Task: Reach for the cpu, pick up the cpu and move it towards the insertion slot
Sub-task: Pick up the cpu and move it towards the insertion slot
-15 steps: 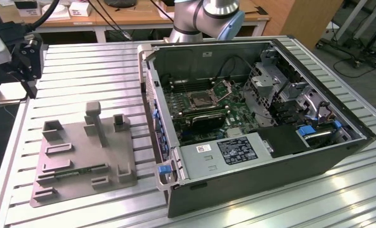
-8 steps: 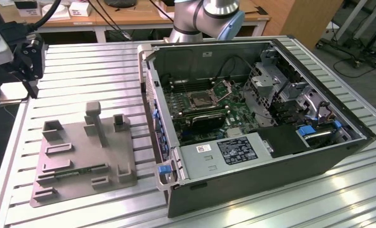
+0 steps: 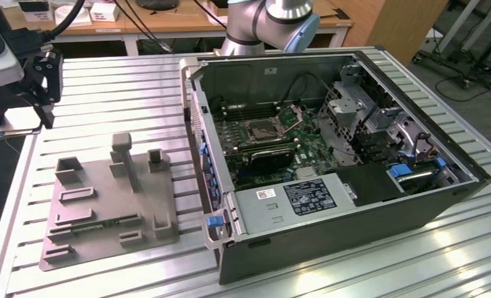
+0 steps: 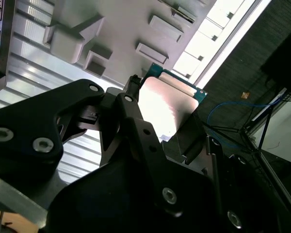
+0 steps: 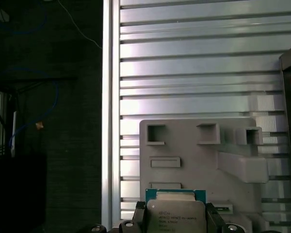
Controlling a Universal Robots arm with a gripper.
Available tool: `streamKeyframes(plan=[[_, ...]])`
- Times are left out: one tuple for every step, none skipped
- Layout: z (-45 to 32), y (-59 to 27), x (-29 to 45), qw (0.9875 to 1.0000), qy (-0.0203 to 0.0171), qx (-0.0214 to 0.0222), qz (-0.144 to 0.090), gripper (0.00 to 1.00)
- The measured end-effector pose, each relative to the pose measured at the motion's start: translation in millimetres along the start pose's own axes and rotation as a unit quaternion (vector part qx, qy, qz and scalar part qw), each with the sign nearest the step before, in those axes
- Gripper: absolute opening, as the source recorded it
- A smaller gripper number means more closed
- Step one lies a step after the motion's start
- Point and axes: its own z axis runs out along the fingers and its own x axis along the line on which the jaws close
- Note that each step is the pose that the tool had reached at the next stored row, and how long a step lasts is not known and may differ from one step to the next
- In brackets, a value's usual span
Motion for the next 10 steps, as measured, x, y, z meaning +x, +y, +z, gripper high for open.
streamKeyframes(plan=[[0.0,0.0,-0.6,1.0,0.0,0.0,0.0,0.55],[0.0,0.0,-1.3,1.0,0.0,0.0,0.0,0.55],[0.0,0.0,-1.9,1.0,0.0,0.0,0.0,0.55],[0.0,0.1,-2.3,1.0,0.0,0.0,0.0,0.55],[0.0,0.1,-2.7,1.0,0.0,0.0,0.0,0.55],[0.1,0.1,-3.0,1.0,-0.0001,-0.0001,0.0,0.55],[0.0,0.1,-3.5,1.0,0.0,0.0,0.0,0.55],[0.0,0.1,-3.9,1.0,0.0,0.0,0.0,0.55],[0.0,0.1,-4.3,1.0,0.0,0.0,0.0,0.55],[0.0,0.1,-4.8,1.0,0.0,0.0,0.0,0.55]])
